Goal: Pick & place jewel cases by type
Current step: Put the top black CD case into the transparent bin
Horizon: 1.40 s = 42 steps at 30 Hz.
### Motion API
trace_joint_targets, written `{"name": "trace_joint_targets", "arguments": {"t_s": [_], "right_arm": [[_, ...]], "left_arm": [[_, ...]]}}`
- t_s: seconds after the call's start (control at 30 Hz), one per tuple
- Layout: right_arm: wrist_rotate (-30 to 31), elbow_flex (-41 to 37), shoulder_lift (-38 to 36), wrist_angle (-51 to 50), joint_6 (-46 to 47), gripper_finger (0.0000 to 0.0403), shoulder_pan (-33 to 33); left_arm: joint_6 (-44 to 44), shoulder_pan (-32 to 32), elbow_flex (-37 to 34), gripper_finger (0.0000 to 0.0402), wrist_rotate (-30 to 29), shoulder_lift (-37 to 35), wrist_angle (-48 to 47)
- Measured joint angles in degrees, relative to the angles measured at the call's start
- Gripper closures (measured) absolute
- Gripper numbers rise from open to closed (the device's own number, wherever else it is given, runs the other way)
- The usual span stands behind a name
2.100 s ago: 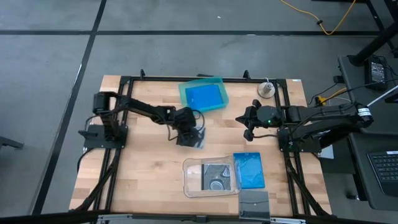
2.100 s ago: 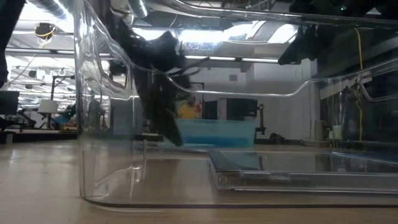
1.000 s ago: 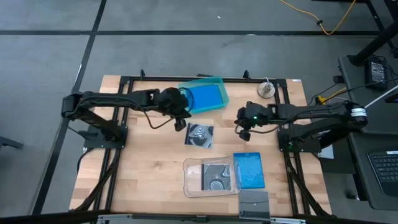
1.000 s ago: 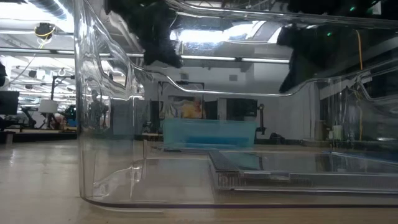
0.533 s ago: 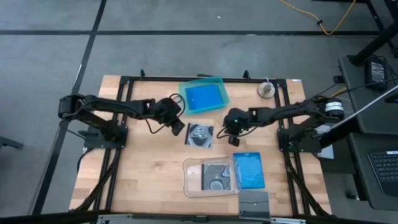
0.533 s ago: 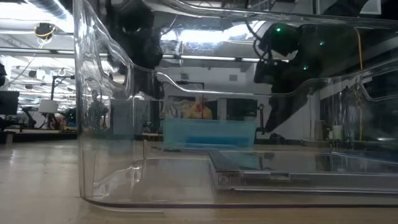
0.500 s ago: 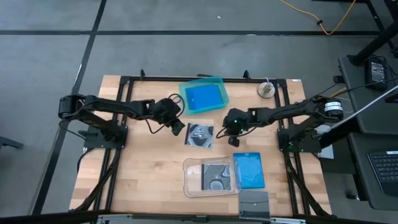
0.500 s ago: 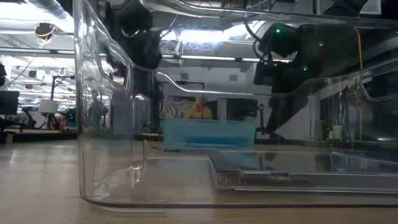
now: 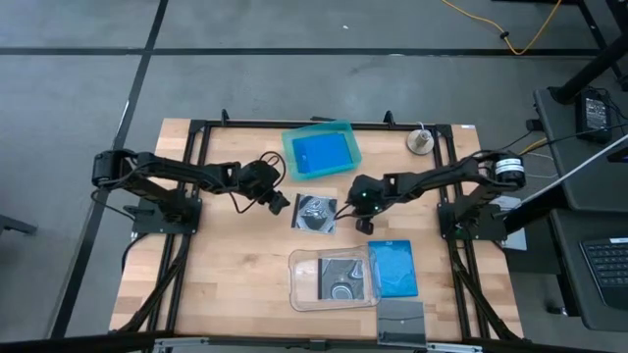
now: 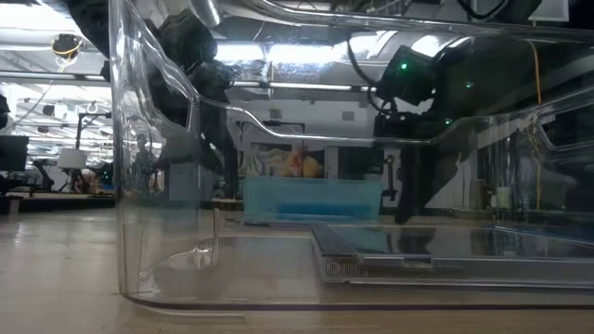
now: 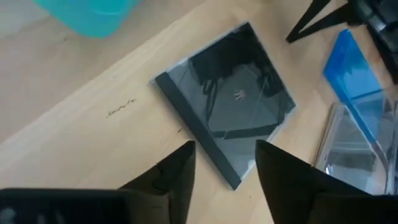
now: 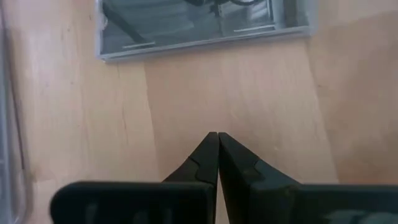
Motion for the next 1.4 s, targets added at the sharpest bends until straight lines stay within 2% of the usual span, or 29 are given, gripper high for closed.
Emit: {"name": "trace_joint_targets", "arguments": {"t_s": [0.17,0.47,0.8,1.13,1.4], "right_arm": [[-1.8,3.7,4.3,-0.7,-0.3,0.0394,0.0],[-2.8,8.3,8.3,-0.7,-2.1,0.0388,-0.2],[-3.0,8.6,8.4,-0.8,-3.2,0.0394,-0.3],[-3.8,8.6,8.7,-0.7,-3.4,0.0397,-1.6],[-4.2,8.6,8.7,-0.9,-5.0,0.0397,-2.3]], "left_arm": [[-2.3,-0.1,0.0,0.0215,0.0,2.6,0.6],[-6.9,-0.1,0.0,0.0204,1.1,9.5,10.7],[-8.9,-0.2,0.0,0.0202,4.3,16.7,13.8],[-14.5,-2.1,0.1,0.0202,4.3,22.1,24.0],[-15.4,-2.8,0.7,0.0203,3.6,22.8,24.5]]}}
